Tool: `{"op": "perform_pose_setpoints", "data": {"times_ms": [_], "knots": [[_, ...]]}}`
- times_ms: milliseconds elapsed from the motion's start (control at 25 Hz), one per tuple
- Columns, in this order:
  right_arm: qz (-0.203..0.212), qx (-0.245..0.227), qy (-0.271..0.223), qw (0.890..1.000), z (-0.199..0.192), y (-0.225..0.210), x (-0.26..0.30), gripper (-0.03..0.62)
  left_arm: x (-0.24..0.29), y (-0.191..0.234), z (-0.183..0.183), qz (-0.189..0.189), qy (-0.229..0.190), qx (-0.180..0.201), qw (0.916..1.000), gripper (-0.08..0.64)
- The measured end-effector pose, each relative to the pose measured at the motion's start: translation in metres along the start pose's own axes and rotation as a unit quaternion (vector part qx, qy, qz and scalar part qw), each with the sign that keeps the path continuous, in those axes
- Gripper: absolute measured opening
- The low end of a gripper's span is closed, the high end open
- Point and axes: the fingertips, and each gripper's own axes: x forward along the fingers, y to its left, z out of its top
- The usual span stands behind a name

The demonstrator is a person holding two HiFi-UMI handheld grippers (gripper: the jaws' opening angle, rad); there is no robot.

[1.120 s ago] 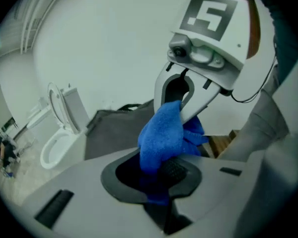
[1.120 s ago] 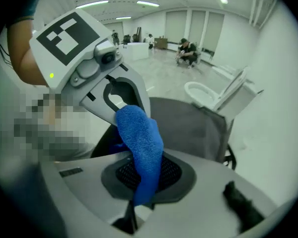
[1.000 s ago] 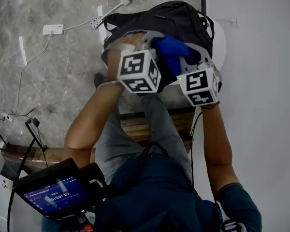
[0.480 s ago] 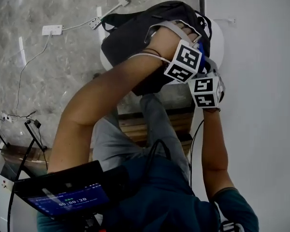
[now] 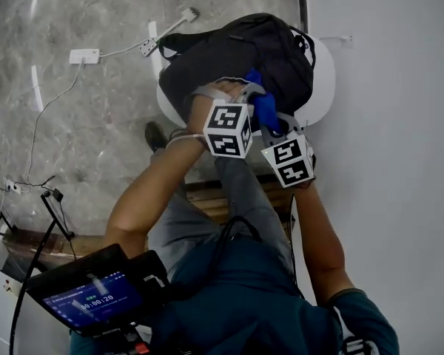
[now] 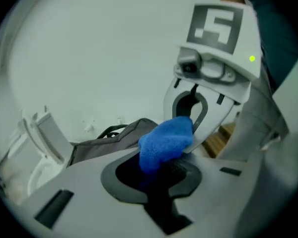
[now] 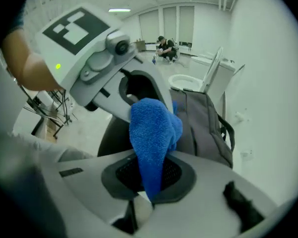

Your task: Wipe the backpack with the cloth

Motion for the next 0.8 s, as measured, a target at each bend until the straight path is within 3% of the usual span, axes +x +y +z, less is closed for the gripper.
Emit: {"op": "perform_pose_setpoints", "data": {"times_ms": [80, 200, 280, 400, 480, 640, 720, 800], "knots": [[0.016, 0.022, -0.041, 0.999, 0.023, 0.009, -0.022, 0.031, -0.036, -0.003, 0.007, 0.032, -0.047, -0.098, 0.9936, 0.075], [0.044, 0.067, -0.134, 0.988, 0.076, 0.02, -0.07, 0.031, -0.108, 0.001, 0.018, 0.076, -0.115, -0.211, 0.9678, 0.075], [0.091, 0.098, -0.204, 0.97, 0.118, 0.044, -0.108, 0.031, -0.163, 0.0, 0.03, 0.104, -0.165, -0.261, 0.9454, 0.075], [0.187, 0.142, -0.297, 0.926, 0.187, 0.098, -0.183, 0.031, -0.269, -0.004, 0.061, 0.147, -0.265, -0.322, 0.8969, 0.075], [0.231, 0.145, -0.346, 0.897, 0.226, 0.121, -0.219, 0.031, -0.326, 0.001, 0.074, 0.17, -0.323, -0.338, 0.8676, 0.076], [0.263, 0.096, -0.427, 0.86, 0.27, 0.137, -0.243, 0.031, -0.377, 0.012, 0.077, 0.212, -0.405, -0.336, 0.8237, 0.075], [0.266, 0.071, -0.46, 0.844, 0.286, 0.152, -0.254, 0.031, -0.402, 0.007, 0.077, 0.231, -0.435, -0.325, 0.8073, 0.075], [0.256, 0.053, -0.485, 0.834, 0.318, 0.19, -0.28, 0.031, -0.457, -0.003, 0.077, 0.243, -0.456, -0.31, 0.7981, 0.075]]}}
